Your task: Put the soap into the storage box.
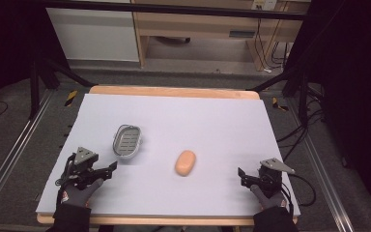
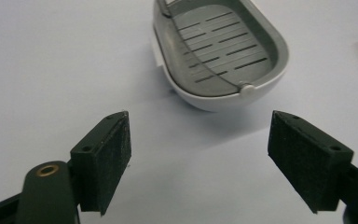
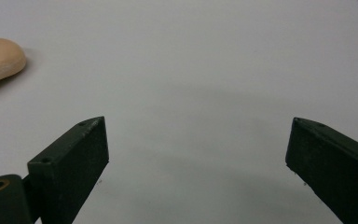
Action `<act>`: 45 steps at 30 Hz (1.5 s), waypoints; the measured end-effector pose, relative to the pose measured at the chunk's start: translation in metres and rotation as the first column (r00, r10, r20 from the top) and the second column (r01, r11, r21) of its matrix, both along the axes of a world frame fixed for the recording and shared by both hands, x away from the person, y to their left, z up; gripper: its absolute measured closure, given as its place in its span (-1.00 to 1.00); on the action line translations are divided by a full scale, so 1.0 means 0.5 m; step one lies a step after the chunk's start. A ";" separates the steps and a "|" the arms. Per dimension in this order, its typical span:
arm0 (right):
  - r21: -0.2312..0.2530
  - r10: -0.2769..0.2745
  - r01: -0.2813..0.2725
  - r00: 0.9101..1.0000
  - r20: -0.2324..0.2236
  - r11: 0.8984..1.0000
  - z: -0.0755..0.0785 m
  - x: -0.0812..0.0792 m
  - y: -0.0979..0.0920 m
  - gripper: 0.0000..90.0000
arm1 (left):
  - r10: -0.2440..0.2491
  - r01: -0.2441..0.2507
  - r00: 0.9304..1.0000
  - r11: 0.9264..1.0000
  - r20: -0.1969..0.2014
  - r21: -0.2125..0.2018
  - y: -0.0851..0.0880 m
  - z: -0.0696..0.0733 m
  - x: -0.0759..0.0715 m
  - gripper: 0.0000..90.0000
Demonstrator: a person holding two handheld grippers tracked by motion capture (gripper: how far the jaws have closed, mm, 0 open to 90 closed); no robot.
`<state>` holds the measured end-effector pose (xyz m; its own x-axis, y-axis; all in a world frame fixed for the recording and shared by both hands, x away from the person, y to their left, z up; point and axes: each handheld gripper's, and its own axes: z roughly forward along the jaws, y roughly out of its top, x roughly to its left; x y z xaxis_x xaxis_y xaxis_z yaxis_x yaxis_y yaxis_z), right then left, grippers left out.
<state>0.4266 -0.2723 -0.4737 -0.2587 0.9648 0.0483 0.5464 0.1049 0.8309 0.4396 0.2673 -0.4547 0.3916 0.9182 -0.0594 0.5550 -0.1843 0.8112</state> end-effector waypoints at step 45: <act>-0.011 -0.012 0.012 1.000 -0.002 1.000 -0.004 -0.006 0.012 -0.90 | -0.149 0.149 0.989 0.989 -0.009 0.016 -0.103 0.025 -0.012 -0.53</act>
